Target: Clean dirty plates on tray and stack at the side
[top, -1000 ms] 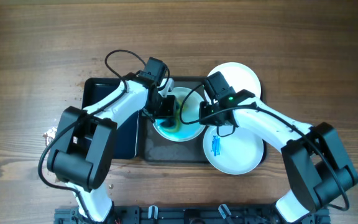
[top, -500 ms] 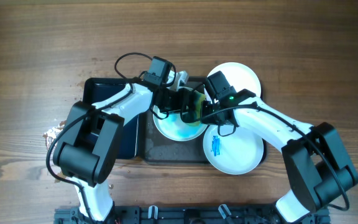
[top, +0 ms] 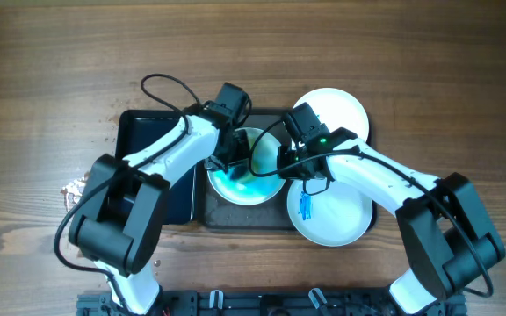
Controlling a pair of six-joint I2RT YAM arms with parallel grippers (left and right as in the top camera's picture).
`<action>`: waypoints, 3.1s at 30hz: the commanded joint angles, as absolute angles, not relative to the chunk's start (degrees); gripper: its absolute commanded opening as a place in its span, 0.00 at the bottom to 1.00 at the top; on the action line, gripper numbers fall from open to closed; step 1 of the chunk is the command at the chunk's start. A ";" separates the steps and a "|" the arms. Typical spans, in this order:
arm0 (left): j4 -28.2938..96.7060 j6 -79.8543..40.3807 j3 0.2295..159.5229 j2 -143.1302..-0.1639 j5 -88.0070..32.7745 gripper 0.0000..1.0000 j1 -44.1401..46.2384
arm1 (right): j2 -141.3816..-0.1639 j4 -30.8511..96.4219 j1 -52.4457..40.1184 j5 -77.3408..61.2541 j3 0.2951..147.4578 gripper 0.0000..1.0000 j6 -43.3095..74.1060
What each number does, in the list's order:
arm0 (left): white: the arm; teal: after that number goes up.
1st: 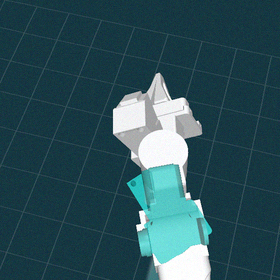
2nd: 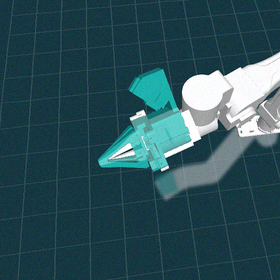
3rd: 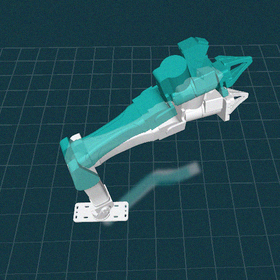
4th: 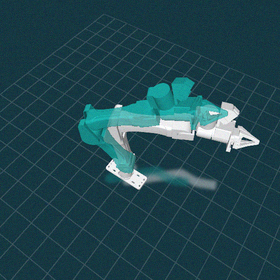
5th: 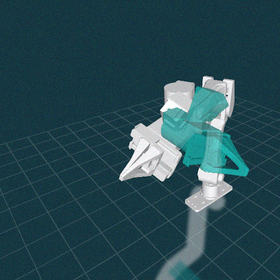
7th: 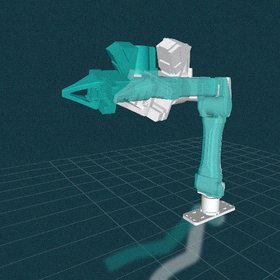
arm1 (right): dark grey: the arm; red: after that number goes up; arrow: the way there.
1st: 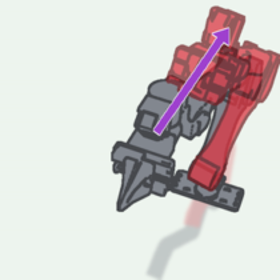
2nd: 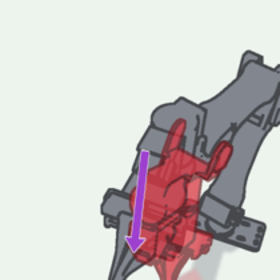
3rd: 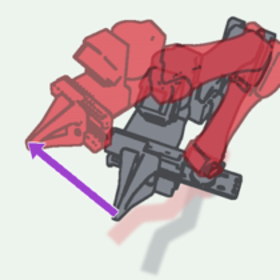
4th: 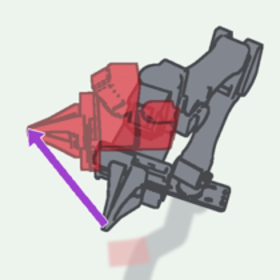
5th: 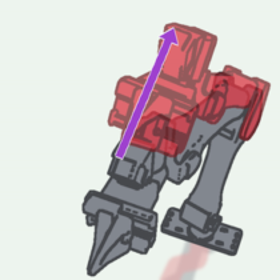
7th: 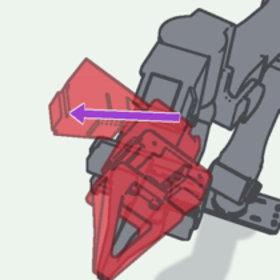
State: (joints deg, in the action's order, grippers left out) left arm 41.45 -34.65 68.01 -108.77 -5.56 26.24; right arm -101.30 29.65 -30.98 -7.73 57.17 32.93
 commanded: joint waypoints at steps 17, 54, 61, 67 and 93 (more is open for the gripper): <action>57.82 -33.21 74.72 -93.86 5.02 0.04 24.03 | -101.65 31.68 -30.26 -4.95 56.69 0.04 31.51; 64.05 -22.90 77.01 -101.36 2.63 0.88 4.36 | -90.11 40.18 -30.26 -4.47 61.39 0.04 23.88; 66.37 -22.90 77.08 -81.17 5.48 1.00 4.32 | -90.08 42.06 -30.26 -8.05 66.83 0.04 21.80; 73.21 -27.16 77.06 -76.38 13.82 1.00 2.94 | -90.08 43.55 -30.26 -11.51 71.35 0.04 20.93; 72.36 -31.99 77.06 -76.38 7.33 1.00 -18.55 | -117.67 62.74 -45.67 -0.19 115.20 0.05 13.50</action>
